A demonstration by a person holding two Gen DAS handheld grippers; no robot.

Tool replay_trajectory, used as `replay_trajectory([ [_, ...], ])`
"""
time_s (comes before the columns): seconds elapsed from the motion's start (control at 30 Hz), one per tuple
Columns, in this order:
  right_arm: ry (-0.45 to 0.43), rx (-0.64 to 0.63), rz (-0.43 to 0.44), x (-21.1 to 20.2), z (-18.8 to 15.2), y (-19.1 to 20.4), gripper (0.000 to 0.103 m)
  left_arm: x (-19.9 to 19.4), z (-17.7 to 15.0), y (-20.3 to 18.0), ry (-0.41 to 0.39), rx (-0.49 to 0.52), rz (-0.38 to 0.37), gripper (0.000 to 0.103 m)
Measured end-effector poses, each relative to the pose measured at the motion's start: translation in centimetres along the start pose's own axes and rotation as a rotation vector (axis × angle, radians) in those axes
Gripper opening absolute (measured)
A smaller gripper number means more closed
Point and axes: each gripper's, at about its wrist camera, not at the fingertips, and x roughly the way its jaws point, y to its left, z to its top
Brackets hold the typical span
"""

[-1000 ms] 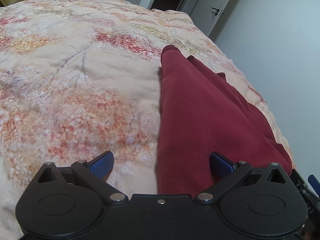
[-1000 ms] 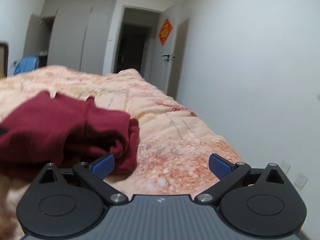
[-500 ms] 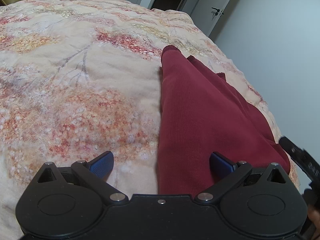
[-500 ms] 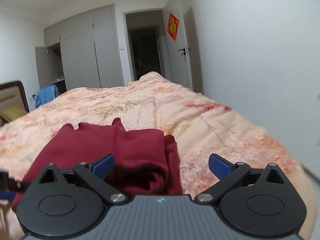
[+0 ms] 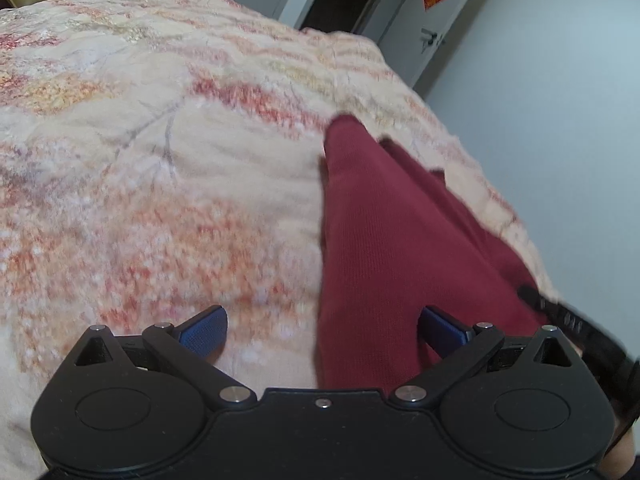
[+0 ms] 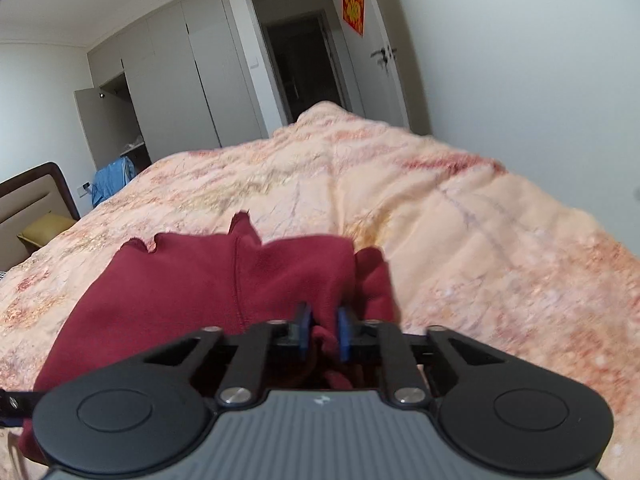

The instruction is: Fold small clothes

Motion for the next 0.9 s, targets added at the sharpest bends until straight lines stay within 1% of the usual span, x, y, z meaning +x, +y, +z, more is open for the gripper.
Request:
replay_trajectory([
  [0.07, -0.02, -0.016, -0.029, -0.7, 0.0, -0.2, 0.01, 0.0, 0.7, 0.1, -0.015, -0.01, -0.015, 0.102],
  [0.1, -0.019, -0.021, -0.046, -0.8, -0.2, -0.4, 0.01, 0.2, 1.0, 0.1, -0.015, -0.008, -0.019, 0.102],
  [0.17, 0.003, -0.005, -0.051, -0.6, -0.5, -0.9, 0.01, 0.8, 1.6, -0.1, -0.017, 0.008, -0.023, 0.102],
  [0.2, 0.012, 0.008, -0.045, -0.5, -0.6, -1.1, 0.011, 1.3, 1.9, -0.2, -0.01, 0.017, -0.029, 0.102],
  [0.27, 0.025, 0.02, -0.044, -0.4, -0.7, -1.2, 0.016, 2.5, 2.3, -0.2, 0.017, 0.023, -0.043, 0.102],
  [0.3, 0.025, 0.019, -0.05, -0.4, -0.6, -1.2, 0.025, 3.1, 2.5, -0.2, 0.033, 0.022, -0.05, 0.102],
  [0.33, 0.023, 0.021, -0.053, -0.4, -0.5, -1.2, 0.036, 3.6, 2.7, -0.1, 0.046, 0.023, -0.056, 0.102],
  [0.37, 0.023, 0.024, -0.05, -0.4, -0.4, -1.3, 0.042, 4.0, 2.9, -0.2, 0.054, 0.026, -0.061, 0.102],
  [0.4, 0.03, 0.027, -0.051, -0.3, -0.2, -1.5, 0.052, 4.4, 3.0, -0.2, 0.061, 0.033, -0.067, 0.102],
  [0.43, 0.039, 0.036, -0.045, -0.2, -0.1, -1.7, 0.059, 4.7, 3.1, -0.3, 0.069, 0.042, -0.07, 0.102],
  [0.5, 0.055, 0.075, -0.019, 0.3, 0.1, -2.4, 0.063, 5.1, 3.4, -0.6, 0.082, 0.06, -0.075, 0.101],
  [0.6, 0.072, 0.114, 0.012, 1.0, 0.3, -3.0, 0.063, 5.5, 3.8, -1.0, 0.097, 0.075, -0.103, 0.094],
  [0.67, 0.081, 0.124, 0.029, 1.3, 0.4, -2.9, 0.061, 5.6, 4.0, -1.1, 0.107, 0.065, -0.135, 0.085],
  [0.7, 0.086, 0.128, 0.039, 1.5, 0.4, -2.9, 0.05, 5.7, 4.0, -1.1, 0.112, 0.059, -0.148, 0.083],
  [0.73, 0.092, 0.132, 0.054, 1.6, 0.5, -2.8, 0.04, 5.7, 4.1, -1.2, 0.113, 0.055, -0.158, 0.078],
  [0.77, 0.095, 0.133, 0.063, 1.6, 0.5, -2.6, 0.037, 5.7, 4.2, -1.4, 0.114, 0.054, -0.169, 0.07],
  [0.8, 0.092, 0.125, 0.061, 1.6, 0.6, -2.2, 0.031, 5.7, 4.2, -1.5, 0.114, 0.055, -0.179, 0.066],
  [0.83, 0.087, 0.105, 0.057, 1.5, 0.6, -1.8, 0.026, 5.7, 4.2, -1.7, 0.112, 0.06, -0.171, 0.064],
  [0.9, 0.066, 0.064, 0.048, 1.1, 0.7, -1.0, 0.02, 5.5, 4.3, -2.1, 0.104, 0.079, -0.157, 0.055],
])
